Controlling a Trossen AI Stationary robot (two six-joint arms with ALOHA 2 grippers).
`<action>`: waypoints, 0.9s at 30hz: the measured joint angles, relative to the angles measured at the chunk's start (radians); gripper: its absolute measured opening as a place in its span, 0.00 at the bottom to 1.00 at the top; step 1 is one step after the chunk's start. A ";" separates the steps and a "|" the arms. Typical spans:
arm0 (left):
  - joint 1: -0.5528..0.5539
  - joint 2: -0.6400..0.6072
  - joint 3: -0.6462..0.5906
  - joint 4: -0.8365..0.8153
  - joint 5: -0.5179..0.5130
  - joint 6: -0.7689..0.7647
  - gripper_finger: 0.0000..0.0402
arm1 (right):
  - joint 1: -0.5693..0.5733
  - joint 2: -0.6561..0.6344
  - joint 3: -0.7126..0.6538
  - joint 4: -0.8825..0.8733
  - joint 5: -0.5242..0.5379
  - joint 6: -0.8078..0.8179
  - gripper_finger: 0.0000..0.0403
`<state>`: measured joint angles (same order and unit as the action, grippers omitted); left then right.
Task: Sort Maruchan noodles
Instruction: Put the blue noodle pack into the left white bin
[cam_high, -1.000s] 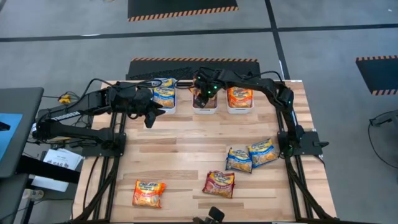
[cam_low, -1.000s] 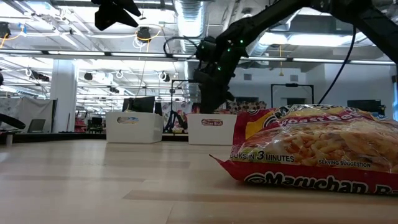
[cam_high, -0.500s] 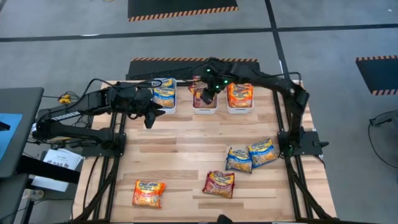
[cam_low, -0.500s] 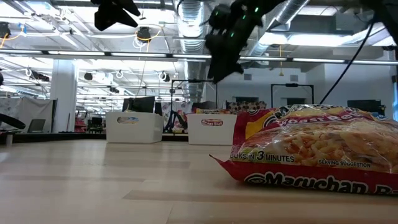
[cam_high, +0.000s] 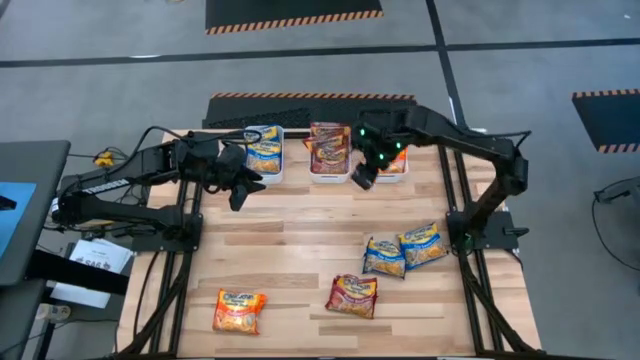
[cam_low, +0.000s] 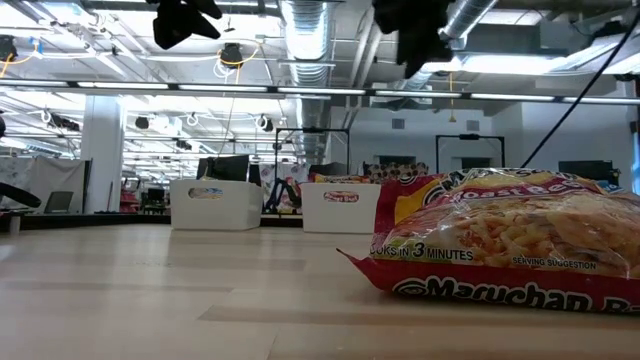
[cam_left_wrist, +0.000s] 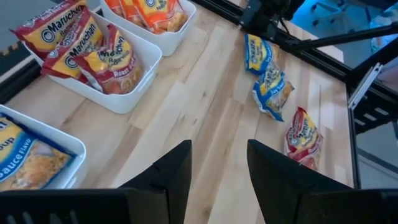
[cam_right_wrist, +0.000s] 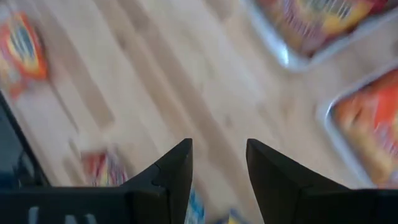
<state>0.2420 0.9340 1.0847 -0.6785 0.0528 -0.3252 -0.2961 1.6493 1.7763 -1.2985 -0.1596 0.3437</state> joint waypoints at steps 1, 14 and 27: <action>0.000 0.000 0.000 -0.002 0.000 0.004 0.35 | 0.020 0.000 0.000 -0.037 0.000 0.007 0.44; 0.000 0.000 -0.009 -0.060 0.022 0.032 0.35 | 0.186 0.004 -0.206 -0.159 -0.004 0.068 0.58; 0.000 0.000 -0.009 -0.095 0.029 0.029 0.35 | 0.229 -0.210 -0.668 0.179 -0.154 0.241 0.58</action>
<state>0.2420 0.9340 1.0760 -0.7738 0.0815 -0.2960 -0.0670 1.4396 1.1081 -1.1198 -0.3136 0.5847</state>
